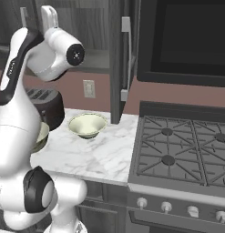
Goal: Open the cabinet. Pick the bowls from the counter and place them in the cabinet. Then close the cabinet.
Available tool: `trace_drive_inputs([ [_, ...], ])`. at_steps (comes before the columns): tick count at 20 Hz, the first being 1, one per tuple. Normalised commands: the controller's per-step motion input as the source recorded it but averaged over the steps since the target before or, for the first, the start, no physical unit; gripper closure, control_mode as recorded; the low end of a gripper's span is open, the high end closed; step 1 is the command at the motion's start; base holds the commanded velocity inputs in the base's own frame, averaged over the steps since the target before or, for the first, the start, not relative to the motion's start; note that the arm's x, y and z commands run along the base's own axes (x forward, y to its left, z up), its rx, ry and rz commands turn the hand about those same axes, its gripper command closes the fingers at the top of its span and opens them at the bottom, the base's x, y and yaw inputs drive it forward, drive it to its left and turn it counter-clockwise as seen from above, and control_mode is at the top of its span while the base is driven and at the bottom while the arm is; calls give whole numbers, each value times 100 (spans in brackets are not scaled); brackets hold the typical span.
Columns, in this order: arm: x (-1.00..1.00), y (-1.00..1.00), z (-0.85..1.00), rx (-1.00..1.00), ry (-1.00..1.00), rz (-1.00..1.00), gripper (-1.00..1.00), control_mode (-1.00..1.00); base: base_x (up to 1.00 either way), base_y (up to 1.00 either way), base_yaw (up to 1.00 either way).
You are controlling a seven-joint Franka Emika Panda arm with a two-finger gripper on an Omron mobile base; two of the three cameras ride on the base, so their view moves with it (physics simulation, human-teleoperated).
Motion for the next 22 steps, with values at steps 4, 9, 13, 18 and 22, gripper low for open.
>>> trace_drive_inputs([
  [4, 12, -1, -18, 0, -3, 10, -100, -100, 0, 0, 0],
  [9, 13, 0, -25, 0, -7, 11, -100, -100, 0, 0, 0],
  [13, 15, 0, -20, 0, -2, 7, -100, -100, 0, 0, 0],
  [18, 23, 1, -7, 0, 0, 4, -100, -100, 0, 0, 0],
  [22, 19, 4, 0, 0, 0, 2, -100, -100, 0, 0, 0],
])
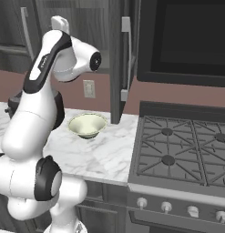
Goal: Open the cabinet. Pick the bowls from the counter and place them in the cabinet. Then close the cabinet.
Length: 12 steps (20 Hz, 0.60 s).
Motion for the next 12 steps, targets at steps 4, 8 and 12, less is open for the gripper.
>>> trace_drive_inputs([
  [4, 15, 3, 0, 0, 1, 6, -100, -100, 0, 0, 0],
  [8, 18, 7, 0, 0, 3, 7, -100, -100, 0, 0, 0],
  [12, 20, 18, 0, 0, 2, 6, -100, -100, 0, 0, 0],
])
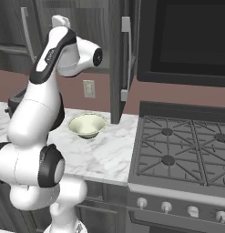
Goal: Open the cabinet. Pick the bowls from the counter and place them in the cabinet. Then close the cabinet.
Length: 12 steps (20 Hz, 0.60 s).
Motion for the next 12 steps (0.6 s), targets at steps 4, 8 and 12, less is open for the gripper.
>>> trace_drive_inputs([
  [4, 27, 12, 0, 0, 3, 7, -100, -100, 0, 0, 0],
  [8, 25, 12, -1, 0, 0, 8, -100, -100, 0, 0, 0],
  [12, 24, 3, -2, 0, 0, 9, -100, -100, 0, 0, 0],
])
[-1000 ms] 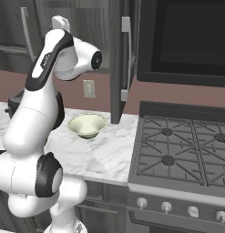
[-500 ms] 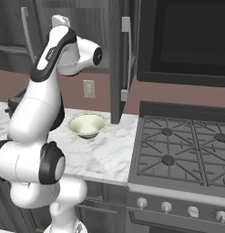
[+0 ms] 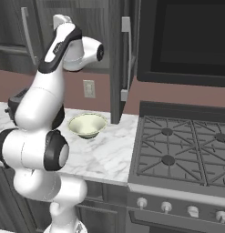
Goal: Open the cabinet. Pick the bowls from the counter and place them in the cabinet. Then close the cabinet.
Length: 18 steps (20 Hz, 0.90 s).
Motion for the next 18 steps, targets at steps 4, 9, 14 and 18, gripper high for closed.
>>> trace_drive_inputs([
  [4, 27, 5, -7, 0, 0, 9, -100, -100, 0, 0, 0],
  [9, 27, 8, -12, 0, 0, 9, -100, -100, 0, 0, 0],
  [14, 24, 4, -14, 0, 0, 9, -100, -100, 0, 0, 0],
  [18, 24, 9, -15, 0, 0, 8, -100, -100, 0, 0, 0],
])
